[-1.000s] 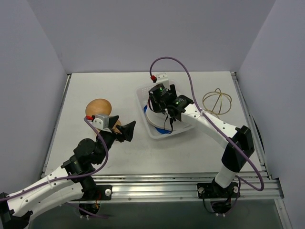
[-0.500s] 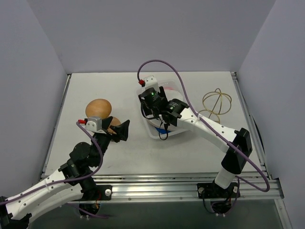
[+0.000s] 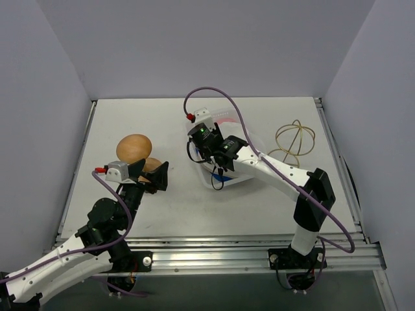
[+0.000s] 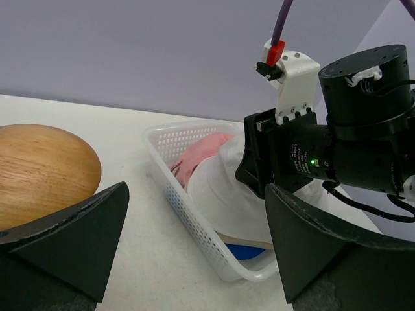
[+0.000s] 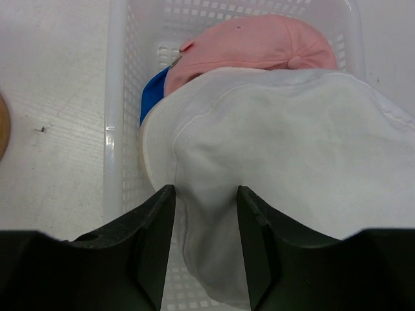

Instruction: Stack the hats

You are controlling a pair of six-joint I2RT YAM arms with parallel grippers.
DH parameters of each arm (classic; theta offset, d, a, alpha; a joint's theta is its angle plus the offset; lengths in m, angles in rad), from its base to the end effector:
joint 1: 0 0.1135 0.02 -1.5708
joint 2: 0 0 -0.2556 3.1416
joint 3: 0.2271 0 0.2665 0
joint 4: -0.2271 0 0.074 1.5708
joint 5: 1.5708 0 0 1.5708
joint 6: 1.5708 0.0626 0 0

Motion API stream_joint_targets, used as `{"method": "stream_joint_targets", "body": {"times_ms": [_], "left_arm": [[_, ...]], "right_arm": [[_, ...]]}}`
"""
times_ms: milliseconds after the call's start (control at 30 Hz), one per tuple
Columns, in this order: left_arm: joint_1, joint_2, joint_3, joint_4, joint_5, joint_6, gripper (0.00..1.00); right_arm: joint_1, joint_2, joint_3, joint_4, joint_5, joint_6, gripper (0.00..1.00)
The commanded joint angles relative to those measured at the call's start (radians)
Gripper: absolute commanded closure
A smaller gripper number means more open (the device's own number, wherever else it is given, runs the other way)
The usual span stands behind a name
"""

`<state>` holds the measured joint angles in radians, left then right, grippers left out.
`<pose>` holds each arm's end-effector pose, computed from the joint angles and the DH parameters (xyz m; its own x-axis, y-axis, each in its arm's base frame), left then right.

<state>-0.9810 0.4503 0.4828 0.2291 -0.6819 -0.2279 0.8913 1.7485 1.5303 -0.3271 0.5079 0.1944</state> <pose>0.1250 -0.1159 0.3249 0.0709 -0.4212 -0.9042 0.3312 0.8650 -0.3770 0.3013 0.3245 0.3007 -0.4006 -0.2273 -0.8876 -0.3475 0.9340 -0.0823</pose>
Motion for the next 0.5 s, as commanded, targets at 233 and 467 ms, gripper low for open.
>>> {"method": "stream_joint_targets", "body": {"times_ms": [233,467], "left_arm": [[-0.004,-0.001,-0.001,0.044,-0.019,-0.011,0.05],[-0.004,0.019,0.007,0.044,-0.01,-0.014,0.05]], "right_arm": [[0.0,0.006,0.06,-0.052,0.121,-0.007,1.0],[-0.002,-0.076,0.146,-0.118,0.178,-0.035,1.0]]}}
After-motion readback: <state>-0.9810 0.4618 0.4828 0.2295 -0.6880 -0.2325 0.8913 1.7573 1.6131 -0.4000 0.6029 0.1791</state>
